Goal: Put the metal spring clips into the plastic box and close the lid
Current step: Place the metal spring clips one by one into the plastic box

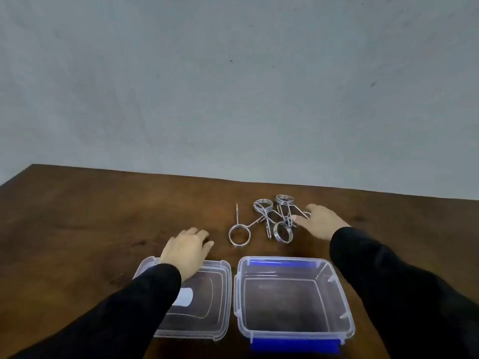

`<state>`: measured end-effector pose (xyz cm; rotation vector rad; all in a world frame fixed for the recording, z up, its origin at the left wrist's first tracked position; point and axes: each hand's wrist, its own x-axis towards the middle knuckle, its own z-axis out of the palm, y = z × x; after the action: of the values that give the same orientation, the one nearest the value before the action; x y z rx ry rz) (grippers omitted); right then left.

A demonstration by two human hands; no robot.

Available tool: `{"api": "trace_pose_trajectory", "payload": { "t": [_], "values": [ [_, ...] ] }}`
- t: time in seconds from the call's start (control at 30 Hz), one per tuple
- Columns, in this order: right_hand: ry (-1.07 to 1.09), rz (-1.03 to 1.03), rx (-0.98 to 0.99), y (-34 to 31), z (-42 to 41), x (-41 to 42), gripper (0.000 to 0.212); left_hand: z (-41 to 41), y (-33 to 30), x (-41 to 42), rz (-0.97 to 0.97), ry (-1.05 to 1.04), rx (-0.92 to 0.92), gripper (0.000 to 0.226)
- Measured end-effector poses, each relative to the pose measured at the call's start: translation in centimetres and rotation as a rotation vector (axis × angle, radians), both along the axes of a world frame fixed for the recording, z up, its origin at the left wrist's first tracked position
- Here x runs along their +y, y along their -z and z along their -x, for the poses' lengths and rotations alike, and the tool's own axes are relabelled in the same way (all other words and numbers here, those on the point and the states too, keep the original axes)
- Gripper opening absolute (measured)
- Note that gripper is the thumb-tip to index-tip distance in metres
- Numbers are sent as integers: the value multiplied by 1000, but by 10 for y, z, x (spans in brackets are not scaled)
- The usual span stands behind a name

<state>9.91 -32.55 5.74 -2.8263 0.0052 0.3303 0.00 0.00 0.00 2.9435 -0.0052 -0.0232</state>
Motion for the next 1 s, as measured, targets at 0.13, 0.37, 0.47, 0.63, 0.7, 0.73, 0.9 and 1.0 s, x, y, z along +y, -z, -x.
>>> {"api": "trace_pose_trajectory", "payload": {
  "t": [0.13,0.37,0.47,0.63,0.7,0.73,0.9,1.0],
  "values": [
    [93,-46,62,17,-13,7,87,6,22,-4,-12,-76,-110,38],
    [170,-75,12,31,-36,19,71,13,36,-6,-25,-81,-278,45],
    [191,-101,11,32,-37,20,69,12,36,-6,-30,-81,-289,45],
    [196,-248,-115,27,-37,15,45,12,37,-6,-36,-80,-283,46],
    [185,-257,-49,25,-33,11,54,13,37,-6,-32,-78,-281,45],
    [171,-248,-15,26,-32,9,60,13,38,-5,-33,-76,-283,44],
    [162,-248,6,31,-25,2,48,13,39,-5,-40,-74,-289,44],
    [169,-234,0,34,-18,-3,55,14,40,-5,-30,-68,-306,47]
  ]
}}
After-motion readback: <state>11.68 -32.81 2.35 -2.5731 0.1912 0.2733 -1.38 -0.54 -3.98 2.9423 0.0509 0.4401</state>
